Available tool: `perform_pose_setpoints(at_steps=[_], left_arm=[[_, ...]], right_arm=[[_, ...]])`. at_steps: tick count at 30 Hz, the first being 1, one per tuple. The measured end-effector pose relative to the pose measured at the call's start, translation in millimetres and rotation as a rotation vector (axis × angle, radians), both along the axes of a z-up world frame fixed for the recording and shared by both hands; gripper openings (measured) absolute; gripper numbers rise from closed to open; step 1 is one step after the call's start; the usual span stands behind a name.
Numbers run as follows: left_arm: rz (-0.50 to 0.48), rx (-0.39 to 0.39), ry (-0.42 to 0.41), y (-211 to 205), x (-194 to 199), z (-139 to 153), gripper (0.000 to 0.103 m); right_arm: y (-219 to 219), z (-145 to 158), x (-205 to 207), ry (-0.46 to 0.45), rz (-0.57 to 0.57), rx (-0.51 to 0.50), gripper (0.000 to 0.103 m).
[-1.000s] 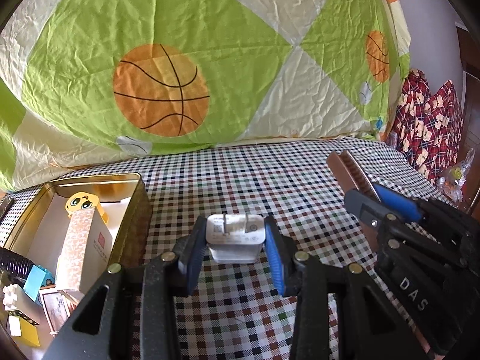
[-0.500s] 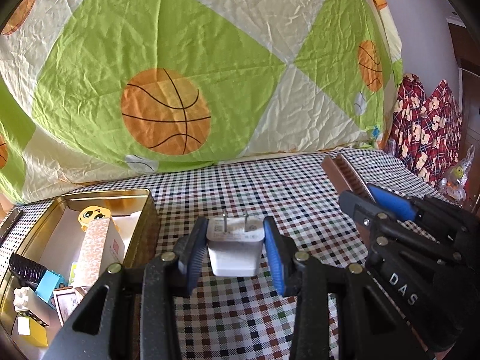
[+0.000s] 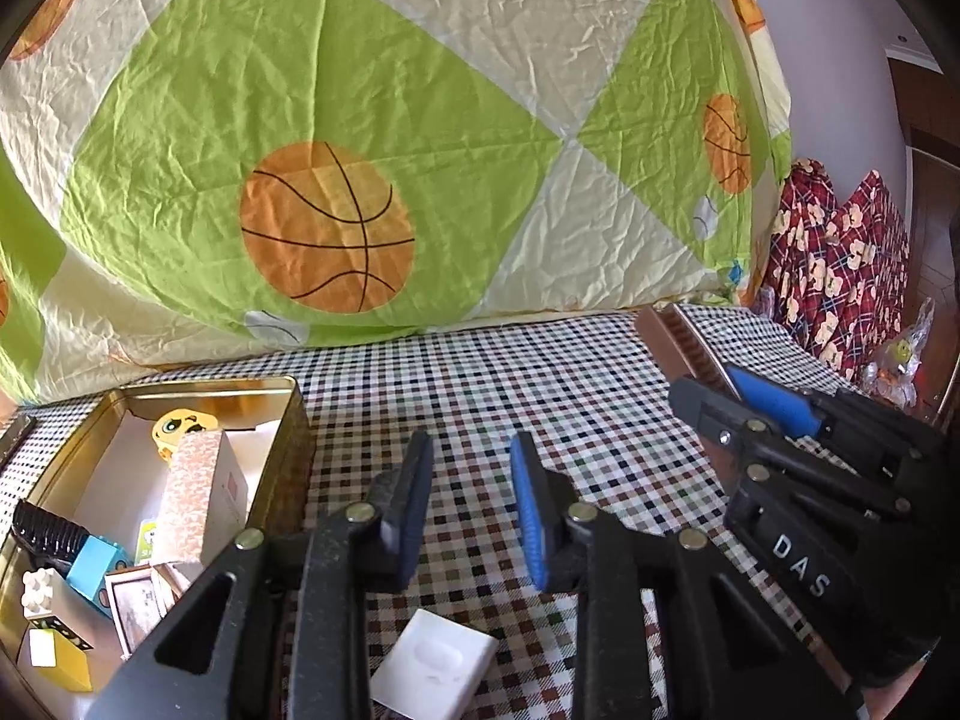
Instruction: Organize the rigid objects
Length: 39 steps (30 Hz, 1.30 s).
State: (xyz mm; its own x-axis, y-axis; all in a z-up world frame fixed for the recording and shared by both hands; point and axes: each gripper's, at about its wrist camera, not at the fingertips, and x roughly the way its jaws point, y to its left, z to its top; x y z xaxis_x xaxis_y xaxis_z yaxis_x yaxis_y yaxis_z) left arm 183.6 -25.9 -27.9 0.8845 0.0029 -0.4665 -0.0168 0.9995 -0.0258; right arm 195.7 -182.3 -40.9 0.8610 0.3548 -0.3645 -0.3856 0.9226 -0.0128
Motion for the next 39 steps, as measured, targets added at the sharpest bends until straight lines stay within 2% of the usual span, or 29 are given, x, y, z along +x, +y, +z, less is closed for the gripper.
perform_pose_setpoints(at_steps=[1,2,3,4,7,12,15,17,21,24,25,26,39], left_arm=[[-0.007,-0.014,0.026,2.1,0.4,-2.3,0.048],[-0.004,-0.025,0.039,5.0,-0.8,-3.5,0.054],[-0.001,-0.034,0.04,7.5,-3.7,-3.9,0.052],[-0.007,-0.037,0.054,8.9,-5.4,-5.3,0.055],[-0.043,-0.048,0.127,9.0,-7.2,-12.8,0.056],[-0.084,0.018,0.206,-2.0,-13.9,-21.6,0.056],[-0.1,0.018,0.286,-1.9,-10.5,-30.8,0.056],[-0.091,0.02,0.31,0.9,-10.0,-33.8,0.057],[-0.115,0.073,0.384,-4.4,-9.2,-43.3,0.057],[-0.121,0.065,0.397,-3.4,-9.8,-44.8,0.052],[-0.118,0.055,0.398,-1.6,-9.6,-44.8,0.041],[-0.121,0.041,0.398,-0.1,-9.7,-44.7,0.037],[-0.061,0.042,0.215,11.9,-31.3,-22.9,0.037]], right_arm=[[-0.2,0.0,-0.4,0.001,0.001,0.001,0.027],[-0.3,0.0,-0.7,0.002,0.003,0.002,0.027],[-0.3,-0.2,-0.7,0.005,0.005,0.001,0.027],[-0.2,-0.5,-0.9,0.011,0.006,-0.001,0.027],[-1.2,-1.8,-3.6,0.029,0.016,-0.002,0.027],[-4.5,-3.9,-14.5,0.048,0.047,0.001,0.027],[-5.4,-4.3,-19.4,0.036,0.054,0.004,0.027],[-4.8,-4.7,-18.6,0.042,0.054,0.005,0.027],[-5.6,-5.1,-17.5,0.051,0.052,0.009,0.027],[-5.4,-5.1,-17.8,0.05,0.052,0.008,0.027],[-5.5,-5.1,-17.7,0.05,0.052,0.009,0.027],[-5.3,-5.0,-17.8,0.05,0.051,0.009,0.027],[-6.9,-4.4,-18.6,0.043,0.043,0.012,0.027]])
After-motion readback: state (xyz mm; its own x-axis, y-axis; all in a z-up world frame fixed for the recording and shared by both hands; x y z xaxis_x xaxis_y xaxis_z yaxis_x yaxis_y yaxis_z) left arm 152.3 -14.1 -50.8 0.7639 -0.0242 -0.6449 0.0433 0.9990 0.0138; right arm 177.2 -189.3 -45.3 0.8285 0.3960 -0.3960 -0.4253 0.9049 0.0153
